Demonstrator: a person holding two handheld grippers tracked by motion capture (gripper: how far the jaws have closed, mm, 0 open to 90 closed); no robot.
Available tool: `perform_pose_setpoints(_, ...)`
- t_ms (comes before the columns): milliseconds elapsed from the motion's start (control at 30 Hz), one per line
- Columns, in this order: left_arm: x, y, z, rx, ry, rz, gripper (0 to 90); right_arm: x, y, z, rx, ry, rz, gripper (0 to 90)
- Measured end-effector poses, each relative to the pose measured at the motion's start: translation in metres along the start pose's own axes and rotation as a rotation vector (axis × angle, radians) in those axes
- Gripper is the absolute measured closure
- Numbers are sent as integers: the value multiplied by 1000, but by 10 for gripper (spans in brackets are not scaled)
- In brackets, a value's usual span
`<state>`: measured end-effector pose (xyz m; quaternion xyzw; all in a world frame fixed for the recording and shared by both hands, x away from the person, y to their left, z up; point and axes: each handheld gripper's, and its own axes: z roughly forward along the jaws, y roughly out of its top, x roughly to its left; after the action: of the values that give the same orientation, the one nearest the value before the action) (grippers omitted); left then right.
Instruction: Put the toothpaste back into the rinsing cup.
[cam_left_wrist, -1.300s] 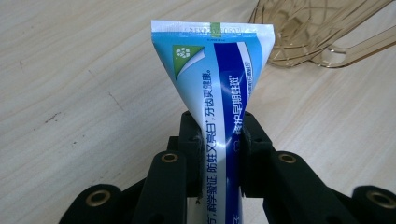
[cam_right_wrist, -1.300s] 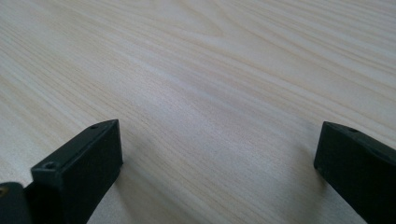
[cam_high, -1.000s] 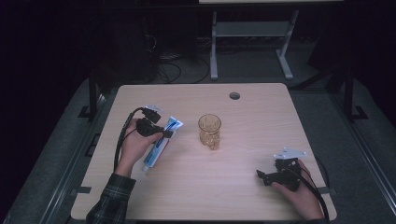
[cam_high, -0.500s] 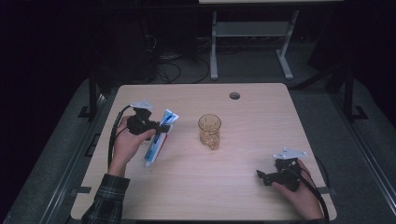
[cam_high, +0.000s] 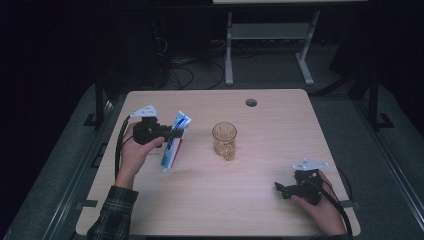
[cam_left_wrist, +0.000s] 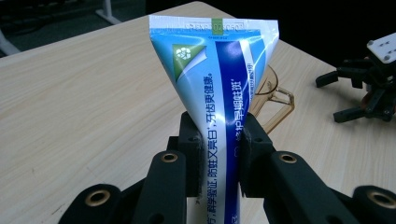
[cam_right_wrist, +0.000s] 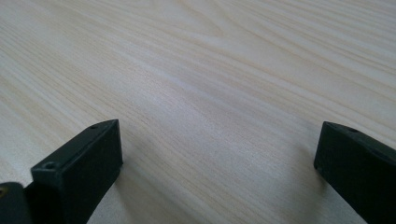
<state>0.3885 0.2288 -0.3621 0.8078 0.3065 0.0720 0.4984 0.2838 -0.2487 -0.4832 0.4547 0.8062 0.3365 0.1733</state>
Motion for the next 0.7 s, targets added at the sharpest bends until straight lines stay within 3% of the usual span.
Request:
perform_pose_setpoints(267, -4, 8, -1, -26, -10, 23, 741, 0, 0, 0, 0, 0, 1, 5)
perform_pose_setpoints(700, -10, 36, -2, -38, -13, 65, 740, 0, 0, 0, 0, 0, 0, 5)
